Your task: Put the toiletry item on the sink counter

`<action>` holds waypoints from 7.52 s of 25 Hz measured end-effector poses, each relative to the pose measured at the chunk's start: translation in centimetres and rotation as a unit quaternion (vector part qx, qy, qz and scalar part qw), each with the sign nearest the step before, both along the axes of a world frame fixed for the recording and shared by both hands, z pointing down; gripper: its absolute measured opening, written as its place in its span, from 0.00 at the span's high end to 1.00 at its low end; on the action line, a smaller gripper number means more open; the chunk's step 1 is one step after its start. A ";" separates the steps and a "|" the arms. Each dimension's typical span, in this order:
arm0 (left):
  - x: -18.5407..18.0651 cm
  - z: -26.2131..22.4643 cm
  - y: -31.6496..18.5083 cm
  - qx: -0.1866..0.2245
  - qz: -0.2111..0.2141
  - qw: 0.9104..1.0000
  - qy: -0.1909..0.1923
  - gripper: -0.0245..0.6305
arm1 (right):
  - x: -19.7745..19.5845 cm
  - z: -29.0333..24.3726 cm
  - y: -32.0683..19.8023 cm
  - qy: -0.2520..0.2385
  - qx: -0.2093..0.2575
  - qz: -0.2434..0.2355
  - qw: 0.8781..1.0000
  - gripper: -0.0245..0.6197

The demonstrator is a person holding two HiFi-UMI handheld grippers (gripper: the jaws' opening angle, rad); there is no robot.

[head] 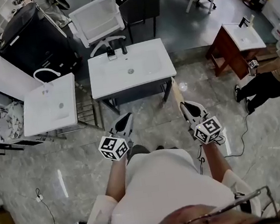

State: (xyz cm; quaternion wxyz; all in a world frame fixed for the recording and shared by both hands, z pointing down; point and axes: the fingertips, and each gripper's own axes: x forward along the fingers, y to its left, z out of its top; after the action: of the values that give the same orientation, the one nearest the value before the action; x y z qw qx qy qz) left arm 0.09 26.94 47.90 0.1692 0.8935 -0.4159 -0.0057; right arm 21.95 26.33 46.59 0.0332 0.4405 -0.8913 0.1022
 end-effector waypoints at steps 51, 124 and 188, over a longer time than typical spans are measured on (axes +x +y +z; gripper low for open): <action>-10.2 3.1 -33.8 -0.041 0.089 0.995 0.016 0.96 | -10.5 2.6 -29.5 0.028 -0.045 0.073 0.996 0.94; -0.5 11.5 -42.8 -0.156 -0.181 0.971 0.019 0.96 | -10.3 27.4 -58.2 0.366 -0.052 -0.350 0.861 0.94; -0.9 11.6 -43.0 -0.151 -0.143 0.978 0.007 0.96 | -9.9 31.1 -58.5 0.466 -0.126 -0.347 0.804 0.76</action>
State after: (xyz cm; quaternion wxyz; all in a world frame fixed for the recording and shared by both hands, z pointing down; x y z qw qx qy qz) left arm -0.83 -16.06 59.53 0.3030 0.7889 -0.5340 0.0268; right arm 12.07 -32.13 77.71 0.5329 0.0883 -0.8413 -0.0224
